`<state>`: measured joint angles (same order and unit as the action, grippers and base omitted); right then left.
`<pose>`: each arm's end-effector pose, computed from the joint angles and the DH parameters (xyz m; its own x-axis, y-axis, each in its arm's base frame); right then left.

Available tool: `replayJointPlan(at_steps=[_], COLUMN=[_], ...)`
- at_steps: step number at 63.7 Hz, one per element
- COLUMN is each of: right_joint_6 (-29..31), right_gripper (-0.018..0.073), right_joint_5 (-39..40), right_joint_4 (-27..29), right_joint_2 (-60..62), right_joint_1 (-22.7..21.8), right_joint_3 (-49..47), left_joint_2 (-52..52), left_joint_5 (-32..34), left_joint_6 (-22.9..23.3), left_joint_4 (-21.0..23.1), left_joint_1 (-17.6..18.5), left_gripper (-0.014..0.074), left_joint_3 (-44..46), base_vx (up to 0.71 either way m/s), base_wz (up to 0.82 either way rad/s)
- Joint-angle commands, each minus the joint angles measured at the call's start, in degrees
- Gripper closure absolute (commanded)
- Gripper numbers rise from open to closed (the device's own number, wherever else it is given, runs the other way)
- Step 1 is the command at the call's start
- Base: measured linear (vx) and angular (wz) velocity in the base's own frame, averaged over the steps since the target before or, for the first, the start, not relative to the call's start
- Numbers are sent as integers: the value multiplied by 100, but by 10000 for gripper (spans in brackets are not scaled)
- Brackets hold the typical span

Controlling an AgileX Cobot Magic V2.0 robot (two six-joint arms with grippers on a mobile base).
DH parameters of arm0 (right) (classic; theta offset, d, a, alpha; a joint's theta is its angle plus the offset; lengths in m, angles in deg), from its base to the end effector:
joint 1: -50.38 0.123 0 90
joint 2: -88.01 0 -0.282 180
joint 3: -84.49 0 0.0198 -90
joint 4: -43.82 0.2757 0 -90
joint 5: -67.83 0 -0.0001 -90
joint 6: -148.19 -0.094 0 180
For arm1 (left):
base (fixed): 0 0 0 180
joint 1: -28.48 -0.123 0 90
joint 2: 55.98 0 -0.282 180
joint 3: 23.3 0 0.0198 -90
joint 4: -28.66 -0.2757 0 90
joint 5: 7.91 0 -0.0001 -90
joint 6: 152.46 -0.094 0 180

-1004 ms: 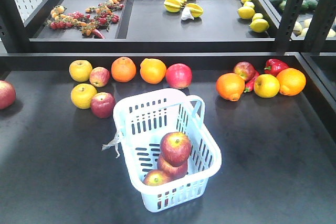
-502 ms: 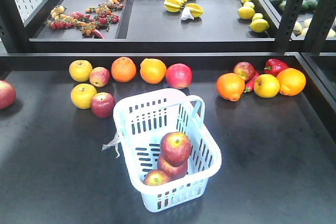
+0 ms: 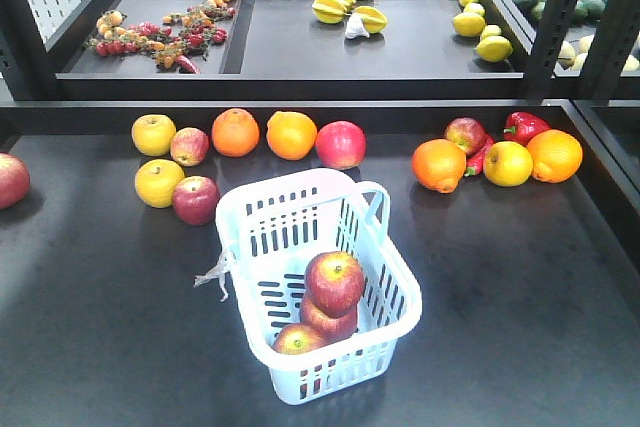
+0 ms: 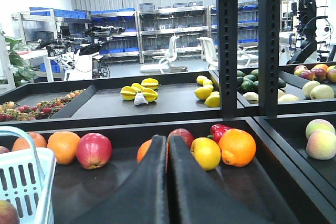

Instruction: Pick three apples into basket with both arms

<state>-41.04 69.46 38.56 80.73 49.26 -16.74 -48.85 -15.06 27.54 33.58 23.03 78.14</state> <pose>0.0875 -0.0015 0.2065 0.0980 0.0674 -0.9929 0.0102 0.9976 0.0687 0.0872 0.0073 0.1938 -0.0415 -0.0894 -0.9951 -0.0882 0.9924 -0.0855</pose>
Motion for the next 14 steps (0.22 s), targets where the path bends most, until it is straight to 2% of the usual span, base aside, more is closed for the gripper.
replayJointPlan(at_steps=[1,14], right_joint_6=[33,33], right_gripper=[564,564], right_joint_5=[467,467], right_joint_4=[-60,-60], right_joint_2=[62,62], right_joint_1=[-27,-27], right_joint_3=[81,81], left_joint_2=[-84,-84], left_joint_5=[453,453], left_joint_6=[0,0], left_joint_4=[63,63], left_joint_1=[-6,-6], left_gripper=[603,603], left_joint_3=[-127,-127], base_vx=[0,0], base_wz=[0,0])
